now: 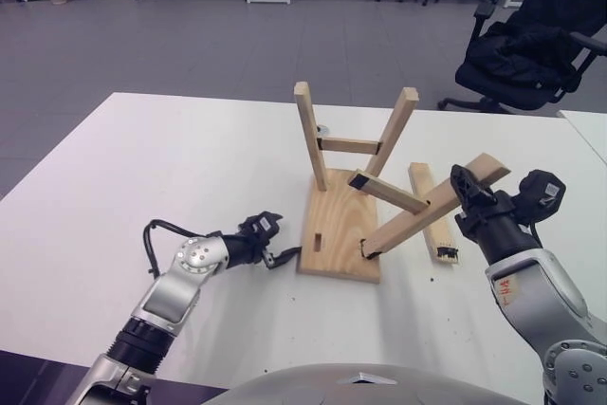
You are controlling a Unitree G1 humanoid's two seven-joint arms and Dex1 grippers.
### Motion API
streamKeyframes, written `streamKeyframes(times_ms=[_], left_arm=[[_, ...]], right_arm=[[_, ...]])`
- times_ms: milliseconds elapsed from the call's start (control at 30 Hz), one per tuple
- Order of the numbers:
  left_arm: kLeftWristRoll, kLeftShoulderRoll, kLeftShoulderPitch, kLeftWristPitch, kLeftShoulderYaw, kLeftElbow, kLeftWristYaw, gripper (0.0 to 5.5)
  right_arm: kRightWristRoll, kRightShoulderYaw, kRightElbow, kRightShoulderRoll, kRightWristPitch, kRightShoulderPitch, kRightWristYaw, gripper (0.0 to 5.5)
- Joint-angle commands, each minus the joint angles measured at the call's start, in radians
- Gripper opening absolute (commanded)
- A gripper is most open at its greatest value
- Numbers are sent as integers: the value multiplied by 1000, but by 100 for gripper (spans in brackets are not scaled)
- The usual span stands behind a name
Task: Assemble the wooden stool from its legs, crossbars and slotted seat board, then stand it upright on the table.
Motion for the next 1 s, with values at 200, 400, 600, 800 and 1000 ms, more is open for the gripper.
streamKeyframes(times_ms=[200, 400, 600, 800, 1000], left_arm=[[-27, -40, -7, 75, -14, -83, -11, 428], [-26, 13, 27, 66, 46, -80, -11, 428], [-26, 12, 18, 81, 62, -104, -1, 428], [-55, 17, 12, 119, 106, -155, 13, 428], [-75, 22, 31, 169, 150, -210, 28, 428]], right_arm=[[-478, 176, 100, -94, -141, 182, 438, 104], [-557, 103, 245, -27, -342, 304, 659, 105], [-630, 209, 250, -29, -68, 258, 517, 107], [-570, 187, 208, 69, 80, 272, 301, 105], [-670, 288, 256, 1, 8, 355, 461, 105]])
